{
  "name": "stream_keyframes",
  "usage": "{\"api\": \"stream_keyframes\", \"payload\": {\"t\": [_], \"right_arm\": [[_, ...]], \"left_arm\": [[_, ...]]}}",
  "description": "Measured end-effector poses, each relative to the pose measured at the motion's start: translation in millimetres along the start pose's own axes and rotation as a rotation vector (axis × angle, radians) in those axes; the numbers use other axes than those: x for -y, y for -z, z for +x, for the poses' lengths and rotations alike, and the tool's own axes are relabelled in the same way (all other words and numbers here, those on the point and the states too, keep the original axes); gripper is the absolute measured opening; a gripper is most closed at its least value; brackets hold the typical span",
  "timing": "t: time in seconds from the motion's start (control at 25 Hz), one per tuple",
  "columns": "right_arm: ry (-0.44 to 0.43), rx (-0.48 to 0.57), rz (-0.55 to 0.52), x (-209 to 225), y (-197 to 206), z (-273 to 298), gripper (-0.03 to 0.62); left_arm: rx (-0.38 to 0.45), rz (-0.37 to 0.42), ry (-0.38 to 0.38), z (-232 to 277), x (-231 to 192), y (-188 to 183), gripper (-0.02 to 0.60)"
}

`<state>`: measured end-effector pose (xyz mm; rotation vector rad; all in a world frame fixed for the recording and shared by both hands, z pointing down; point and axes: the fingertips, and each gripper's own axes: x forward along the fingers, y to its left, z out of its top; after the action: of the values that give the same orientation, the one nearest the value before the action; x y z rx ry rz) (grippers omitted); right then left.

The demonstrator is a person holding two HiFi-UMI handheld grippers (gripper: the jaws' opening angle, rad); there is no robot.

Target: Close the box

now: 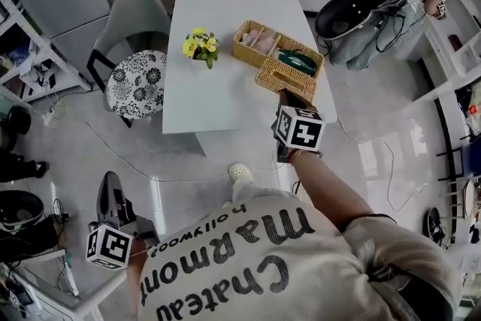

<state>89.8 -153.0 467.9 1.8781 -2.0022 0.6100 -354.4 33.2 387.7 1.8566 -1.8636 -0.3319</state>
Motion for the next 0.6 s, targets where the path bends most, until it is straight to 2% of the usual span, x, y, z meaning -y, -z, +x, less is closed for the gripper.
{"api": "stream_keyframes", "payload": {"t": [0.28, 0.6], "right_arm": [[0.0, 0.047, -0.05, 5.6, -27.1, -13.0, 0.009], [0.018, 0.146, -0.083, 20.3, -77.0, -14.0, 0.009]], "left_arm": [[0.009, -0.026, 0.018, 2.2, 10.1, 7.4, 0.0], [0.034, -0.032, 0.02, 15.9, 19.0, 3.7, 0.0]]}}
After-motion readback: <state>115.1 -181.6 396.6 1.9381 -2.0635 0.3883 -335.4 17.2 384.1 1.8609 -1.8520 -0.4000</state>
